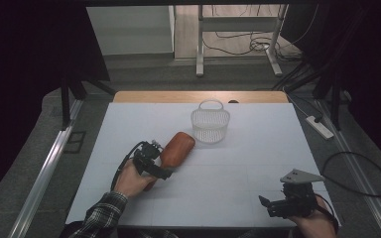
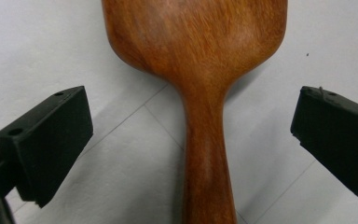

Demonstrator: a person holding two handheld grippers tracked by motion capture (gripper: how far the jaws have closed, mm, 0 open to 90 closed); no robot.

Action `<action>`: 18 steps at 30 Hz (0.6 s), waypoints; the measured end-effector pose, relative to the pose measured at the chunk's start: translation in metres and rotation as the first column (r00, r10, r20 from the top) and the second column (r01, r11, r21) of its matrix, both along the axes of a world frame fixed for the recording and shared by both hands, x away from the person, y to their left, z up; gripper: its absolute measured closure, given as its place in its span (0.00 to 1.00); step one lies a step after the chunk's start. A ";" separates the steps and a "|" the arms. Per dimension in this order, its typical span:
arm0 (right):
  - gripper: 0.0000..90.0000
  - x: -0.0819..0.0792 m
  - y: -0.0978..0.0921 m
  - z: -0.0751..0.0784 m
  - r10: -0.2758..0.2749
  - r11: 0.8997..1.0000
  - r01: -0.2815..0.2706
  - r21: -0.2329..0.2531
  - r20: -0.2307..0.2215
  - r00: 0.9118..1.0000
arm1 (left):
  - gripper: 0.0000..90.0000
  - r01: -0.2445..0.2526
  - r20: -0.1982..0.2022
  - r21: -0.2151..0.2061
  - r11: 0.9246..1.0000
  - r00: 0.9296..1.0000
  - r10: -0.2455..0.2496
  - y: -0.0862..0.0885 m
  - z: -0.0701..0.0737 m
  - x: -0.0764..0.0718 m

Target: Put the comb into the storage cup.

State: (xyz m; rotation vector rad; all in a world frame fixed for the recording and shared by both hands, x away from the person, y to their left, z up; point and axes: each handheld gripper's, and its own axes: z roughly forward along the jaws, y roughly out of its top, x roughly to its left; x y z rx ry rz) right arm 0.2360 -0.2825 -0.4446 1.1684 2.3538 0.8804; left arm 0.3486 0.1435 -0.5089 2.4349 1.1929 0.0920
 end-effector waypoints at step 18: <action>0.00 0.001 0.000 0.000 -0.001 1.000 0.001 -0.008 -0.005 1.000 | 0.64 0.009 -0.024 0.006 1.000 1.000 -0.009 0.000 0.002 -0.001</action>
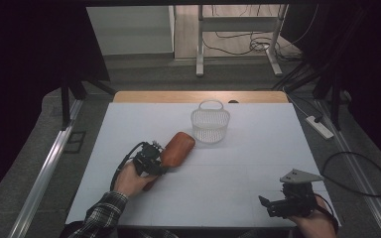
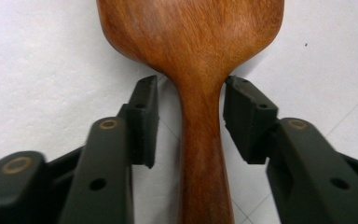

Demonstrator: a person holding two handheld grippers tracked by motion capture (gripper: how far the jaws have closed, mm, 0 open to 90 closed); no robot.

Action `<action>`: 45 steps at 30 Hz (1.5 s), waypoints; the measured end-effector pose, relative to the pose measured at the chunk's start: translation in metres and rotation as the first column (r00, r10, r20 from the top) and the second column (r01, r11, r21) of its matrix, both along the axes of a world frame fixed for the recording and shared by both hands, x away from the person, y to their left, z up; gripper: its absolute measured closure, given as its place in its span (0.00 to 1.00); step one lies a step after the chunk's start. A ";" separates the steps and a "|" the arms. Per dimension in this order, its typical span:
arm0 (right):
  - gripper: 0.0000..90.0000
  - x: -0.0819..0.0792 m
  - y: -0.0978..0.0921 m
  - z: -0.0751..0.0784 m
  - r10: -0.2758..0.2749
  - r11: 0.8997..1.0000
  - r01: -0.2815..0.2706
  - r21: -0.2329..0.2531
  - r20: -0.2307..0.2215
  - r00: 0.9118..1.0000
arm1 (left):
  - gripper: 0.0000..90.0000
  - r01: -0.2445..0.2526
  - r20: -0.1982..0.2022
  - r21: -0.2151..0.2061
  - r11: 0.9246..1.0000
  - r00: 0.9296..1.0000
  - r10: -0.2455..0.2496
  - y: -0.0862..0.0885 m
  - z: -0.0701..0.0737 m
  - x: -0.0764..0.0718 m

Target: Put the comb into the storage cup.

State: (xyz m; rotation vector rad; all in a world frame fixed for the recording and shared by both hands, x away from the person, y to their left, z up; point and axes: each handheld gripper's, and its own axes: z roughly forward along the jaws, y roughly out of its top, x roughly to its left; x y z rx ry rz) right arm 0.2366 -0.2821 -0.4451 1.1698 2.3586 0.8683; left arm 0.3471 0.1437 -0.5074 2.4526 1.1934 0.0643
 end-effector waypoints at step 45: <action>0.00 0.000 0.000 0.000 -0.007 1.000 0.007 0.004 -0.006 1.000 | 0.80 0.025 0.081 -0.135 0.991 0.997 -0.014 0.016 0.021 -0.017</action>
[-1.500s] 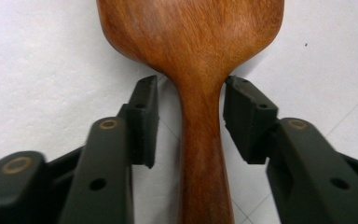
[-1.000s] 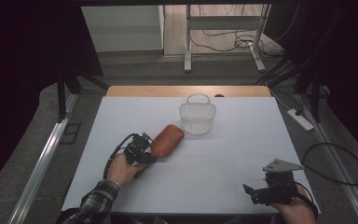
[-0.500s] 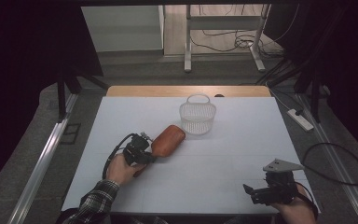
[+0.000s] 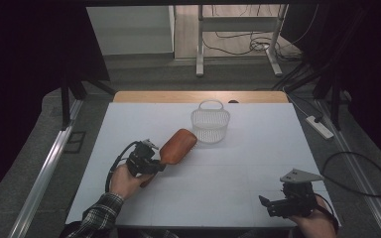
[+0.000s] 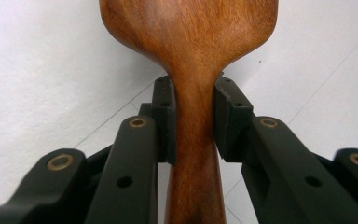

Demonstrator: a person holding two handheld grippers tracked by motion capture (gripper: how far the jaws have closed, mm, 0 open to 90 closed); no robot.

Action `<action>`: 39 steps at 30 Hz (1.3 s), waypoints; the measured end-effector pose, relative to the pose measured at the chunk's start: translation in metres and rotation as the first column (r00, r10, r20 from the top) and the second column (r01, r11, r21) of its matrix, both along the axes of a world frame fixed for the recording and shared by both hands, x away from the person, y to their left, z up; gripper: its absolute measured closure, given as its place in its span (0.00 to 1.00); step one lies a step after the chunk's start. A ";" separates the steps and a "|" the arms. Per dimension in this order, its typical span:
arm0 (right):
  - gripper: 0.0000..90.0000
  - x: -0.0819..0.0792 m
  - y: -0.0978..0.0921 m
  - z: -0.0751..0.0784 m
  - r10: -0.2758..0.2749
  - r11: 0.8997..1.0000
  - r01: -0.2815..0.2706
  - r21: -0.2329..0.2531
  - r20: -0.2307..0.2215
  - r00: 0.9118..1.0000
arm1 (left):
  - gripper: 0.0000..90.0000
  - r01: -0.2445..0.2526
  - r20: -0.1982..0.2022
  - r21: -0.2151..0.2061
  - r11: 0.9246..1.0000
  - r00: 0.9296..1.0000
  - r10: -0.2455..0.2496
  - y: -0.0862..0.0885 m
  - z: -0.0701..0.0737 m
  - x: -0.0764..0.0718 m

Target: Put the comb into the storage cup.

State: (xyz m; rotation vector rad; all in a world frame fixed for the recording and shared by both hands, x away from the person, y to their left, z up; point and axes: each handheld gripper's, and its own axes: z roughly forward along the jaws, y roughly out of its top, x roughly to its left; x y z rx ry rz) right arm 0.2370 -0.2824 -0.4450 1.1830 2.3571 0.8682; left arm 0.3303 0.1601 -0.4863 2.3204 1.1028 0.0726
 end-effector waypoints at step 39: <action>0.00 -0.003 -0.002 0.002 0.014 0.999 -0.015 0.029 0.028 0.999 | 0.80 0.057 0.185 -0.167 0.984 0.982 -0.025 0.006 0.039 -0.068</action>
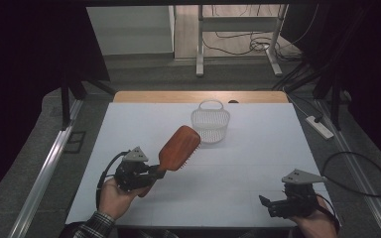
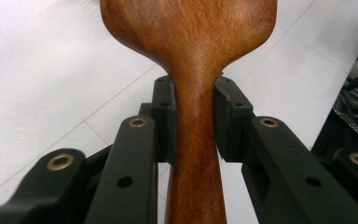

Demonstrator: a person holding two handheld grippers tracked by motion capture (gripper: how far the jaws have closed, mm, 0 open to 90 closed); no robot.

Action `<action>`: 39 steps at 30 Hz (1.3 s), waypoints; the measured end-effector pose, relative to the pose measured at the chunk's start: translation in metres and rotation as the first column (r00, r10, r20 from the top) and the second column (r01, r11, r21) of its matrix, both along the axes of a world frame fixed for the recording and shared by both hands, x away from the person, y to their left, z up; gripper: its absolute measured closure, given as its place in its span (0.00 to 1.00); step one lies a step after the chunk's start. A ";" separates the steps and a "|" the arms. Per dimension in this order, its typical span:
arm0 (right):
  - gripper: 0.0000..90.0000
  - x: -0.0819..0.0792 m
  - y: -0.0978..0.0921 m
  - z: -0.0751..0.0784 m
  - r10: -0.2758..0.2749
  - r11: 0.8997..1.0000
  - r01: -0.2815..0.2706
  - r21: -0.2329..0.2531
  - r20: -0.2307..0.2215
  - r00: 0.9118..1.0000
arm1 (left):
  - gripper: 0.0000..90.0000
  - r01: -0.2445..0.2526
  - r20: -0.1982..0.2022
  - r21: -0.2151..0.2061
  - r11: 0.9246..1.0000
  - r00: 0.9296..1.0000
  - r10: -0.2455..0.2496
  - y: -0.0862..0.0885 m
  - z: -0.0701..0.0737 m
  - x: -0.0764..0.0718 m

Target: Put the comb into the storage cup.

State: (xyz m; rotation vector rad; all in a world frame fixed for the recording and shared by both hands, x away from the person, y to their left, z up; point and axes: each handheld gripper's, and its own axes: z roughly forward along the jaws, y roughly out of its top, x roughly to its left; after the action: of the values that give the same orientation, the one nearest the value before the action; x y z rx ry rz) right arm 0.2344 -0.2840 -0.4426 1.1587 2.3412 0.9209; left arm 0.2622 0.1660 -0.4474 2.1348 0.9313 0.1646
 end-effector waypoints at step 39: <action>0.00 0.035 0.044 0.020 0.143 0.949 -0.136 0.285 -0.001 0.990 | 0.80 0.055 0.054 0.020 0.998 0.997 -0.056 -0.021 0.001 0.001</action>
State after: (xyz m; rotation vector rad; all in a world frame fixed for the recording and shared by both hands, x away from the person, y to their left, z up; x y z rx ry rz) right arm 0.2695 -0.2398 -0.4224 1.1204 2.3886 1.3385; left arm 0.2633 0.1450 -0.4461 2.1596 0.8412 0.2030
